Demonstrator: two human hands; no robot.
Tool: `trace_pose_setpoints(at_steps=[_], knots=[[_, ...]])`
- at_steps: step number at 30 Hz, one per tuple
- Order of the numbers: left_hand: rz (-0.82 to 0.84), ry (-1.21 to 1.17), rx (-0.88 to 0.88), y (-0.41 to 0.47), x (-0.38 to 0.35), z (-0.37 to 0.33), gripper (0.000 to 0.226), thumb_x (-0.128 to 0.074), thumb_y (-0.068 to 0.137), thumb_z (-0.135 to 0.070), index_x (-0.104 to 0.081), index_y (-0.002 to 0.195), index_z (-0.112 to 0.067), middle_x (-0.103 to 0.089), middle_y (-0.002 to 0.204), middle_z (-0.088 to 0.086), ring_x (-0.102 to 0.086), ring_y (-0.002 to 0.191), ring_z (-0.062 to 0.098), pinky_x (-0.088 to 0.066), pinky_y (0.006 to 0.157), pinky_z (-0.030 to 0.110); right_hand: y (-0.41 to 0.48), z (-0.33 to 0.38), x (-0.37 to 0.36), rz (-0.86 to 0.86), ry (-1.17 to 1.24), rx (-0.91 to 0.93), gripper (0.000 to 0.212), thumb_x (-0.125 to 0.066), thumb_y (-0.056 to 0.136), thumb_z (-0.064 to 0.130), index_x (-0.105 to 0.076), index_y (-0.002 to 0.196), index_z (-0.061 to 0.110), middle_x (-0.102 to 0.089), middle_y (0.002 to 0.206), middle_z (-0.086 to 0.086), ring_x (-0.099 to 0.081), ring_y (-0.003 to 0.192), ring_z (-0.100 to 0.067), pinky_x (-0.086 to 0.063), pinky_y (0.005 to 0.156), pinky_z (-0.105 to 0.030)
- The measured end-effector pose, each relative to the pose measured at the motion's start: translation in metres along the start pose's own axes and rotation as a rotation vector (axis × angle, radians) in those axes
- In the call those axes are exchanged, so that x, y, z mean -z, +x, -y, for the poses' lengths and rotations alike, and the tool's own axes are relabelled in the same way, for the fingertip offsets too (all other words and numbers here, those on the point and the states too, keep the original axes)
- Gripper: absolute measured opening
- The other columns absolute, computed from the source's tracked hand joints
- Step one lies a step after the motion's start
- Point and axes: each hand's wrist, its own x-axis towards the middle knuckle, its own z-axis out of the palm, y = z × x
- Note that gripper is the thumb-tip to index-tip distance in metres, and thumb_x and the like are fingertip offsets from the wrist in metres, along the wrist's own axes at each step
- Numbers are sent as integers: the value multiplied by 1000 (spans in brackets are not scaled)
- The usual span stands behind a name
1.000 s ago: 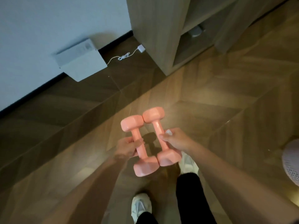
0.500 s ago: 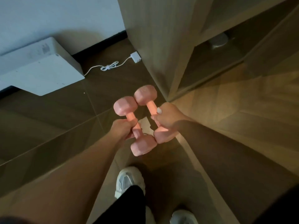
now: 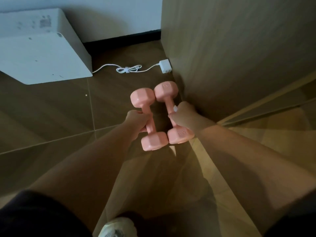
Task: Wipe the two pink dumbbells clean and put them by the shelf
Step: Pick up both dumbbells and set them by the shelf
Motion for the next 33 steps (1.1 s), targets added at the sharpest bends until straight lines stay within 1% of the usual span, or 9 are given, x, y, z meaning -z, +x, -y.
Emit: trace_pose_setpoints(at_steps=[4,6,8,11,14,18,23,28,33], knots=[[-12,-31,5,7,-9,3,8,-62,97,-15,-57,96,-9,-63,88,8,-64,75,18,-55,60,30,7,2,1,-18,-54,-13,26,-56,99,26,-56,120,10,-51,93,-4,-51,88,-23,-38,75,-34],[-21,-25,-3,8,-11,4,9,-63,97,-17,-56,95,-10,-63,88,8,-64,77,20,-55,62,31,8,4,0,-24,-63,-20,30,-56,99,23,-55,125,9,-53,99,-7,-55,95,-26,-39,75,-34],[-21,0,-14,11,-12,4,10,-63,97,-18,-57,96,-11,-64,91,8,-66,83,22,-58,68,34,9,6,-1,-29,-57,-36,32,-56,99,22,-54,127,8,-60,110,-11,-60,107,-29,-40,76,-34],[-24,50,-32,13,-15,2,13,-65,95,-21,-60,97,-10,-67,99,13,-69,93,29,-60,83,44,8,6,-1,-38,-62,-63,31,-57,98,19,-55,127,7,-61,123,-13,-60,114,-32,-41,77,-34],[-13,77,-45,15,-20,-3,14,-65,95,-23,-62,98,-10,-69,103,16,-70,94,32,-59,85,47,9,5,0,-59,-72,-68,31,-55,98,15,-53,128,5,-60,128,-16,-59,117,-34,-40,76,-34],[-13,118,-52,19,-23,-6,20,-63,96,-25,-61,108,-9,-69,104,14,-70,93,31,-59,86,47,13,8,-1,-66,-106,-77,32,-53,99,11,-52,130,5,-59,129,-16,-58,118,-34,-42,78,-35],[-5,198,-64,21,-23,-7,30,-61,97,-28,-61,116,-6,-68,109,15,-69,97,31,-57,89,46,13,10,-6,-103,-71,-71,29,-53,98,9,-54,127,5,-61,127,-16,-59,117,-34,-49,90,-40],[17,306,3,14,-24,-15,37,-55,101,-32,-55,125,-4,-66,115,18,-70,96,35,-59,86,45,8,8,-8,-159,-40,-65,27,-53,99,9,-57,125,4,-62,126,-16,-60,116,-34,-49,90,-40],[-22,394,-31,11,-23,-13,39,-58,98,-38,-59,118,-5,-69,104,15,-72,86,30,-61,81,44,4,7,-8,-241,-83,-38,23,-51,100,10,-61,120,4,-65,121,-16,-62,113,-34,-47,81,-38]])
